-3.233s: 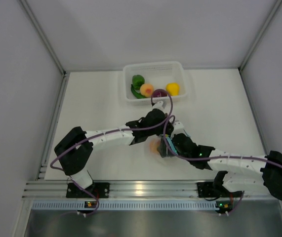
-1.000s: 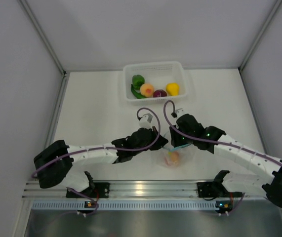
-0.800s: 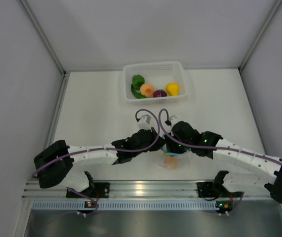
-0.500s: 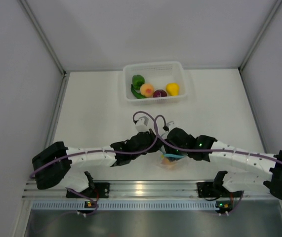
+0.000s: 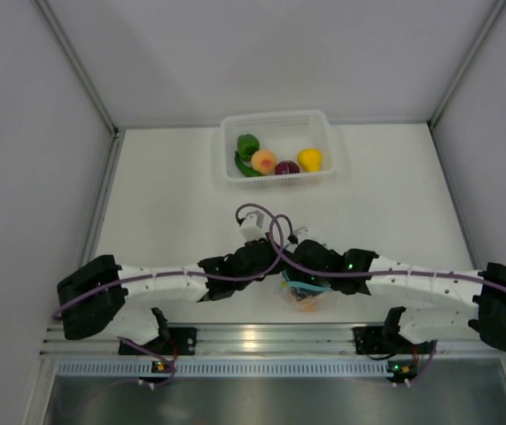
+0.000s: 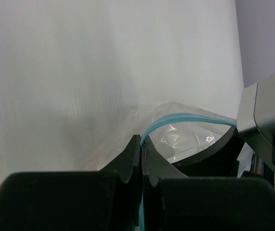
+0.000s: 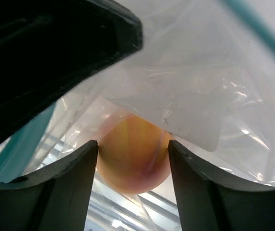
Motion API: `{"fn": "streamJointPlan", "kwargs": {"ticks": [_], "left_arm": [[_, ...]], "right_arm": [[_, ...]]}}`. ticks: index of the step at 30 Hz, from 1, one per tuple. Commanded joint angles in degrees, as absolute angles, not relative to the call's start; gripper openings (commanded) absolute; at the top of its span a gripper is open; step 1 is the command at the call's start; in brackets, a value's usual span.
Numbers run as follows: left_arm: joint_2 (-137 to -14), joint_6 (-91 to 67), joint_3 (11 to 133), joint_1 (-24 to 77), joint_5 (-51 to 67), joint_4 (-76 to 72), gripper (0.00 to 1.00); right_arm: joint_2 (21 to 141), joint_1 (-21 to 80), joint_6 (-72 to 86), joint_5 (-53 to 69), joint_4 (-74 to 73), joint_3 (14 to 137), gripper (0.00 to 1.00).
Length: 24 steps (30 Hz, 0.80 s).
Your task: Open the zip-top bag and remove the fake food
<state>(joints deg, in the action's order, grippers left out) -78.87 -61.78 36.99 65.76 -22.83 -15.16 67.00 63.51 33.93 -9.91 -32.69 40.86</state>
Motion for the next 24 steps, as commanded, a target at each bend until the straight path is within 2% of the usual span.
{"fn": "streamJointPlan", "kwargs": {"ticks": [1,4,16,24], "left_arm": [[-78.13,-61.97,37.18,66.0,-25.66,-17.31,0.0],[-78.22,-61.7,37.0,66.01,-26.54,-17.23,0.0],[-75.68,-60.91,36.91,67.58,-31.9,-14.77,0.0],[-75.58,-60.73,38.85,71.28,-38.66,-12.3,0.0]], "right_arm": [[69.43,66.0,35.59,-10.28,-32.17,39.9,0.64],[71.36,66.97,36.3,-11.33,-32.34,39.82,0.68],[75.85,68.73,37.44,-13.27,-35.24,40.87,0.68],[74.45,69.26,37.09,-14.58,-36.82,42.62,0.67]]}}
